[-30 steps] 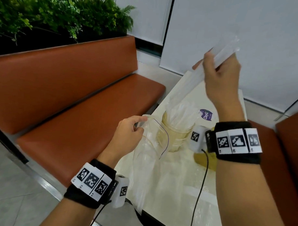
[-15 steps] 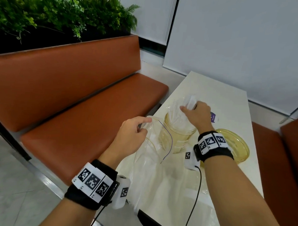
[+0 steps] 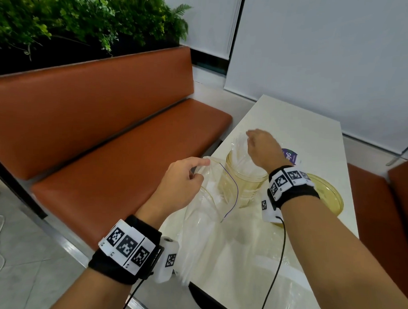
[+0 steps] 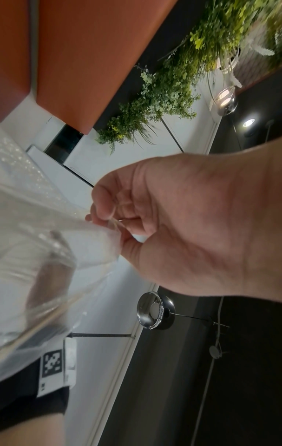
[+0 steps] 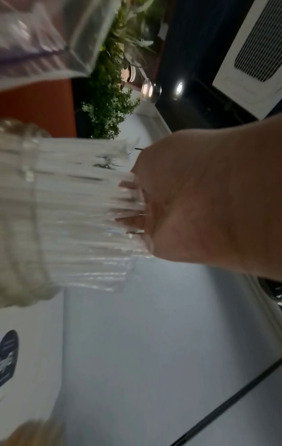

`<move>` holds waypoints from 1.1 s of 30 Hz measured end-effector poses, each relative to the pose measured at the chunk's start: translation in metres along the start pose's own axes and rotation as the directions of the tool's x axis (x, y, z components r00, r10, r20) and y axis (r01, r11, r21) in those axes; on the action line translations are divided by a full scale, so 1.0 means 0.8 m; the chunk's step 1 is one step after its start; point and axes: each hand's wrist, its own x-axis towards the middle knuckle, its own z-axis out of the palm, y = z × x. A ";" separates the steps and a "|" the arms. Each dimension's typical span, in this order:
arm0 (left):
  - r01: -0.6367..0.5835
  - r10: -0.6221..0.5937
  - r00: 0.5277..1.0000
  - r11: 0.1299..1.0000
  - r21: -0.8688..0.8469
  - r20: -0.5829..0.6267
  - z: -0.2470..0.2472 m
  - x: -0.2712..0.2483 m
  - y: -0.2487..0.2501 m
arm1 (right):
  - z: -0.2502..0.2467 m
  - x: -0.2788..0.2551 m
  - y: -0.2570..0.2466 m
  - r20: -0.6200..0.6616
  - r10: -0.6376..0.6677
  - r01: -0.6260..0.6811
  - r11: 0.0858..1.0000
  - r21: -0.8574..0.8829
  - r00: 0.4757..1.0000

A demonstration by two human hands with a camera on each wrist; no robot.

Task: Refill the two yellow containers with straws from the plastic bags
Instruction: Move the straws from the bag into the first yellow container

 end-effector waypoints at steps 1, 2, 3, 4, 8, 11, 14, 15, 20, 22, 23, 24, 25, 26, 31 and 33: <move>0.000 0.000 1.000 1.000 0.002 0.001 -0.001 -0.001 0.001 | 0.006 -0.007 0.001 0.062 -0.007 0.010 0.999 -0.050 0.998; 0.000 0.000 1.000 1.000 0.005 0.002 -0.001 -0.001 0.003 | 0.010 -0.013 0.001 0.109 -0.021 0.031 0.995 -0.094 0.994; 0.000 0.000 1.000 1.000 0.009 0.003 -0.002 -0.002 0.004 | 0.011 -0.018 0.000 0.132 -0.029 0.046 0.991 -0.129 0.991; 0.001 -0.001 1.000 1.000 0.017 0.003 -0.002 -0.002 0.006 | 0.008 -0.021 -0.001 0.117 -0.014 0.029 0.992 -0.126 0.993; -0.002 0.002 1.000 1.000 0.026 0.001 -0.003 -0.005 0.018 | -0.026 -0.033 -0.026 -0.308 -0.076 0.058 0.996 -0.067 0.948; -0.028 0.028 1.000 0.999 0.026 -0.002 -0.001 -0.009 0.029 | -0.050 -0.057 -0.071 -0.281 0.057 -0.036 0.996 0.079 0.958; -0.056 0.055 0.998 0.998 0.011 0.012 0.003 -0.014 0.037 | -0.035 -0.081 -0.101 0.223 0.280 -0.311 0.943 0.120 0.934; -0.069 0.068 0.997 0.998 0.006 0.021 0.005 -0.016 0.039 | -0.025 -0.089 -0.108 0.402 0.316 -0.408 0.897 0.167 0.859; -0.173 0.166 0.982 0.982 0.078 0.092 0.011 -0.020 0.042 | 0.013 -0.113 -0.124 0.588 0.422 -0.563 0.823 0.071 0.690; -0.215 0.205 0.972 0.973 0.086 0.117 0.013 -0.024 0.044 | 0.024 -0.118 -0.124 0.569 0.436 -0.547 0.836 0.029 0.697; -0.230 0.219 0.969 0.969 0.087 0.119 0.013 -0.026 0.044 | 0.027 -0.119 -0.123 0.562 0.440 -0.546 0.837 0.026 0.701; -0.239 0.229 0.967 0.967 0.086 0.114 0.014 -0.028 0.044 | 0.030 -0.120 -0.122 0.558 0.447 -0.552 0.833 0.024 0.699; -0.244 0.234 0.966 0.966 0.084 0.109 0.015 -0.029 0.043 | 0.031 -0.121 -0.122 0.562 0.451 -0.560 0.828 0.026 0.693; -0.243 0.234 0.967 0.967 0.082 0.104 0.015 -0.030 0.042 | 0.033 -0.121 -0.122 0.569 0.454 -0.570 0.821 0.032 0.686; -0.201 0.199 0.979 0.978 0.052 0.034 0.010 -0.028 0.040 | 0.039 -0.116 -0.122 0.579 0.445 -0.624 0.768 0.146 0.684; -0.150 0.151 0.989 0.988 0.027 -0.010 0.007 -0.024 0.039 | 0.043 -0.117 -0.120 0.615 0.375 -0.594 0.780 0.195 0.694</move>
